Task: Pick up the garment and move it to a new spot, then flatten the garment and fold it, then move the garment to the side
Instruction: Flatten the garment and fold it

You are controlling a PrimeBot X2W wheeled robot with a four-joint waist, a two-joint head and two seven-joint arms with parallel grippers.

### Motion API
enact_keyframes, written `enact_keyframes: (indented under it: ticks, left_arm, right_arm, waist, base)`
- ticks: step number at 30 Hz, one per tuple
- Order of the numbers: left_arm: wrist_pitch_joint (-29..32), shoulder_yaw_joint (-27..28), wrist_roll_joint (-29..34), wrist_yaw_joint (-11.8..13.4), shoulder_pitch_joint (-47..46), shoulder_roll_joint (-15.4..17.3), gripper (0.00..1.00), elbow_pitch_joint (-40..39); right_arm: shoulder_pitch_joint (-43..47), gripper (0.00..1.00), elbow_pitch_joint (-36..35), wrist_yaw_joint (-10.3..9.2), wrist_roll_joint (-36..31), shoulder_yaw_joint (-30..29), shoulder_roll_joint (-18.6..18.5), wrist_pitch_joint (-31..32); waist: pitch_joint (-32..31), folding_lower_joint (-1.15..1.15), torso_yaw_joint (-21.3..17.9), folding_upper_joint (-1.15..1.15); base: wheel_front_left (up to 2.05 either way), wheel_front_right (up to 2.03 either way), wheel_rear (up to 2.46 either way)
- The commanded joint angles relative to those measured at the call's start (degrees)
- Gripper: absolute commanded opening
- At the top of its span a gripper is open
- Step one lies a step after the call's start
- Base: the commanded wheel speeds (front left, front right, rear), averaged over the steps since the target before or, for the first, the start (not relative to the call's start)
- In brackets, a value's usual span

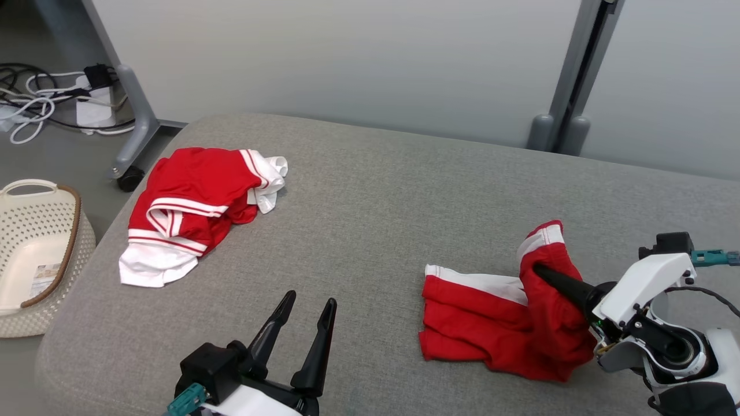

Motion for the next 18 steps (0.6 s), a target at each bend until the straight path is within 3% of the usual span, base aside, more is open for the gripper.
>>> enact_keyframes:
  ticks: [1, 11, 18]
  left_arm:
    - [-0.3, 0.1, 0.0, -0.3, -1.0, 0.1, 1.00, 0.1]
    - [-0.7, -0.1, 0.0, -1.0, -2.6, -0.8, 1.00, 1.4]
    - [-0.8, -0.3, 0.3, -1.3, -3.1, -1.3, 1.00, 2.4]
  right_arm:
    - [-0.5, 0.00, 0.3, 0.14, -0.4, -0.3, -0.1, 0.3]
    - [-5.6, 0.00, 7.2, 0.15, -1.0, 0.2, 2.3, -0.4]
    - [-8.6, 0.00, 14.6, 0.15, 0.8, 6.2, 2.2, -4.8]
  waist:
    - [0.5, 0.00, 0.9, 0.00]
    - [2.8, 0.00, 4.8, 0.00]
    - [3.2, 0.00, 5.5, 0.00]
  base:
    - [0.00, 0.00, 0.00]
    - [0.00, 0.00, 0.00]
    - [0.00, 0.00, 0.00]
